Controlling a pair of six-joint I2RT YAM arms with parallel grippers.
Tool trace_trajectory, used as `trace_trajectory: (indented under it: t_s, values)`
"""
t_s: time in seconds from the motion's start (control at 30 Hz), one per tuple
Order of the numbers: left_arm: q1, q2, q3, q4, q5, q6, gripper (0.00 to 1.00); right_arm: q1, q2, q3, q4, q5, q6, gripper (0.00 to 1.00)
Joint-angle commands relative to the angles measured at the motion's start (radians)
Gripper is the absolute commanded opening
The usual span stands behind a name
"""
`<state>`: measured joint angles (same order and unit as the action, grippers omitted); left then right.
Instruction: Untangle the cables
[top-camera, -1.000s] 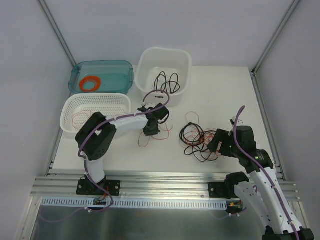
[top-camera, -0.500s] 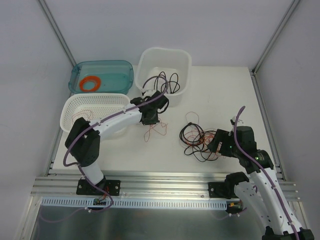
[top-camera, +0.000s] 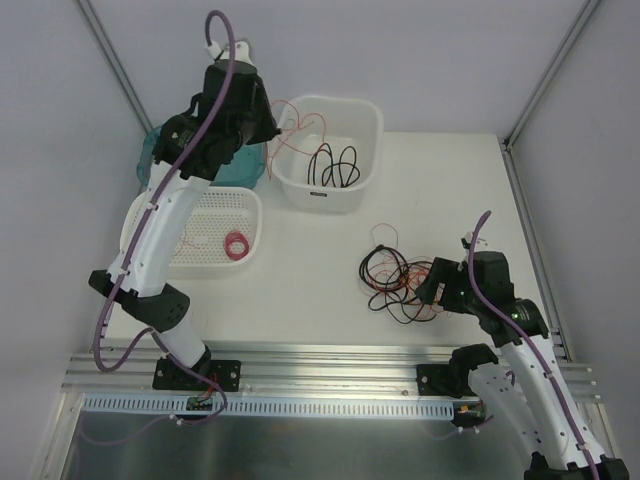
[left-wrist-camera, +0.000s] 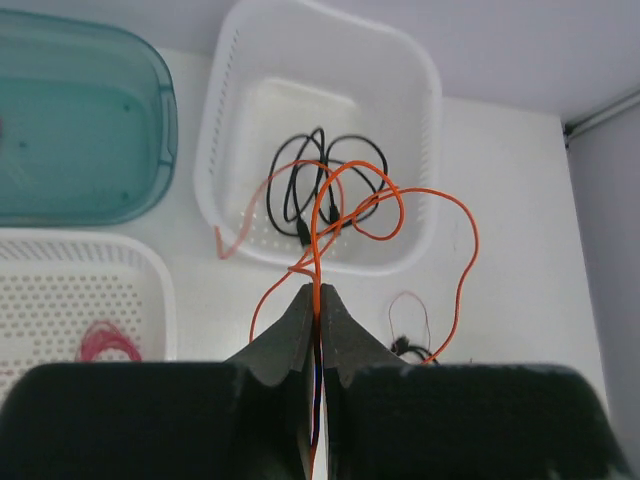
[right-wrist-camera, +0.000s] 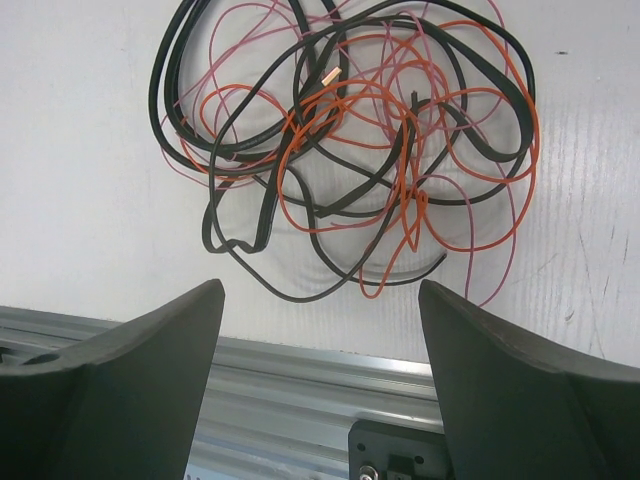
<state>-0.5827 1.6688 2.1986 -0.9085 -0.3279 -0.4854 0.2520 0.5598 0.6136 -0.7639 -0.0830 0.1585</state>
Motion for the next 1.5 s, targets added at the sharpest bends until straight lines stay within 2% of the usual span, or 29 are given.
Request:
trace_trajectory:
  t_s: [0.0,0.1,0.3,0.47,0.83,1.1,1.2,1.23,1.33,1.37,1.43,1.47]
  values:
    - [0.084,0.064,0.145,-0.089,0.072,0.091,0.0,-0.005,0.011,0.046,0.006,0.012,-0.011,0.83]
    - [0.158,0.095,0.196,-0.078,0.118,0.094,0.0,-0.005,0.022,0.052,0.008,0.011,-0.013,0.83]
    - [0.346,0.186,0.19,0.023,0.164,0.131,0.0,-0.003,0.041,0.069,0.009,0.005,-0.037,0.85]
    - [0.44,0.273,0.19,0.098,0.194,0.148,0.0,-0.005,0.055,0.08,0.0,0.025,-0.059,0.86]
    - [0.561,0.512,0.139,0.22,0.199,0.16,0.0,-0.005,0.101,0.069,0.018,0.042,-0.077,0.88]
    - [0.577,0.68,0.138,0.266,0.245,0.153,0.0,-0.005,0.146,0.074,0.028,0.046,-0.08,0.88]
    - [0.577,0.684,0.132,0.269,0.28,0.151,0.14,-0.005,0.158,0.083,0.029,0.042,-0.08,0.88]
    - [0.577,0.675,0.113,0.269,0.285,0.151,0.28,-0.005,0.157,0.083,0.029,0.043,-0.08,0.89]
    - [0.577,0.605,0.076,0.276,0.285,0.148,0.43,-0.005,0.158,0.095,0.028,0.046,-0.082,0.89]
    - [0.577,0.583,0.05,0.278,0.285,0.151,0.53,-0.005,0.16,0.098,0.026,0.048,-0.082,0.89]
    - [0.577,0.513,0.009,0.278,0.289,0.151,0.65,-0.003,0.163,0.109,0.023,0.043,-0.079,0.89]
    - [0.577,0.462,-0.008,0.278,0.291,0.153,0.75,-0.005,0.164,0.116,0.018,0.04,-0.079,0.89]
